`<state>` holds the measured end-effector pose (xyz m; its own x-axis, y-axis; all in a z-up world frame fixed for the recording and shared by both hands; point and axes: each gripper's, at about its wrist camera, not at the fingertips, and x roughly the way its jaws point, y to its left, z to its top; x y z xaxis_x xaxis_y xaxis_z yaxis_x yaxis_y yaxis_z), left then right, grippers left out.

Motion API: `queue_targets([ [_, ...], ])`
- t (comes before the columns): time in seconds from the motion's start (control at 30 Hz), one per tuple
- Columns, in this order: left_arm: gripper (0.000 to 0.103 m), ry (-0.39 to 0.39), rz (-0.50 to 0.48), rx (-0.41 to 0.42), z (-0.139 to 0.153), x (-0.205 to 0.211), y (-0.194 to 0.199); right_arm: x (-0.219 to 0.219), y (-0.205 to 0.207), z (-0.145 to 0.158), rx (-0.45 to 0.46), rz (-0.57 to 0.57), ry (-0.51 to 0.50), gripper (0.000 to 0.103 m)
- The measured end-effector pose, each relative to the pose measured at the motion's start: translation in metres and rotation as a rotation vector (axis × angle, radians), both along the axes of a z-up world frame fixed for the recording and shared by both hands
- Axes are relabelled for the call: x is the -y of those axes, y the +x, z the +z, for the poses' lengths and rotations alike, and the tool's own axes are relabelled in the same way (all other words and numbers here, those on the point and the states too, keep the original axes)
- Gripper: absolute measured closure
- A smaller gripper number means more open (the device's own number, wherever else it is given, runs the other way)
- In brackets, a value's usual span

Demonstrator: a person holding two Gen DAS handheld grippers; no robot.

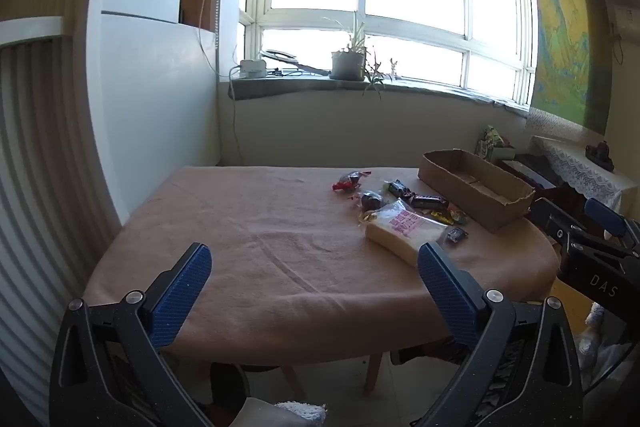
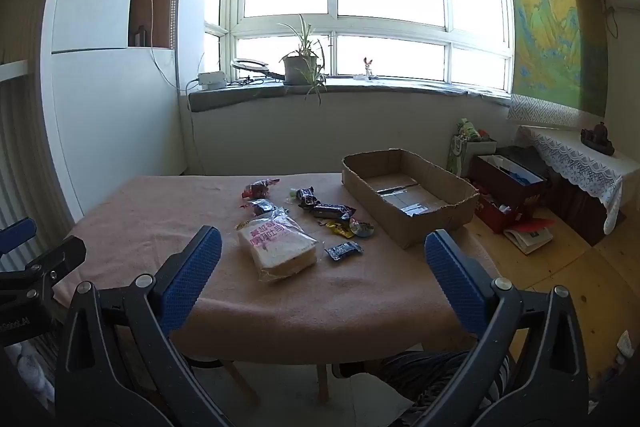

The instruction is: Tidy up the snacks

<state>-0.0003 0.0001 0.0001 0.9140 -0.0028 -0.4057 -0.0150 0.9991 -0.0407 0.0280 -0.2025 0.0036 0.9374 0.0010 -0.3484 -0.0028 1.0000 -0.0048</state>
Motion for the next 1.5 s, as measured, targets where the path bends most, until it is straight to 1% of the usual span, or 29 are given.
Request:
queue_targets([
  [0.1, 0.001, -0.007, -0.003, 0.006, -0.001, 0.0, -0.003, -0.002, -0.002, 0.001, 0.012, -0.004, 0.007, 0.0],
  [0.13, 0.001, -0.027, 0.004, -0.019, -0.002, -0.006, 0.001, 0.003, 0.001, 0.002, -0.027, 0.0, 0.046, 0.0],
  [0.17, 0.001, -0.027, 0.001, -0.02, -0.003, -0.006, 0.001, 0.002, 0.002, 0.002, -0.031, 0.004, 0.041, 0.0],
  [0.2, 0.001, -0.026, 0.009, -0.045, -0.003, -0.004, 0.007, 0.004, 0.003, 0.002, -0.032, 0.006, 0.041, 0.0],
  [0.33, 0.001, -0.019, -0.001, -0.036, -0.011, -0.01, 0.011, 0.013, 0.011, -0.002, -0.04, 0.005, 0.049, 0.0],
  [0.4, 0.001, 0.004, 0.002, -0.027, -0.009, 0.002, 0.008, 0.01, 0.005, -0.003, -0.035, 0.007, 0.046, 0.0],
  [0.57, 0.001, 0.013, 0.005, -0.015, -0.006, 0.006, 0.001, 0.007, 0.002, -0.008, -0.032, 0.012, 0.04, 0.0],
  [0.9, 0.001, 0.018, 0.006, 0.013, 0.001, 0.011, -0.011, 0.005, -0.016, 0.0, -0.001, 0.027, 0.039, 0.0],
  [1.5, 0.001, 0.01, 0.01, 0.01, -0.002, 0.007, -0.01, -0.002, -0.012, -0.002, -0.012, 0.042, 0.031, 0.0],
])
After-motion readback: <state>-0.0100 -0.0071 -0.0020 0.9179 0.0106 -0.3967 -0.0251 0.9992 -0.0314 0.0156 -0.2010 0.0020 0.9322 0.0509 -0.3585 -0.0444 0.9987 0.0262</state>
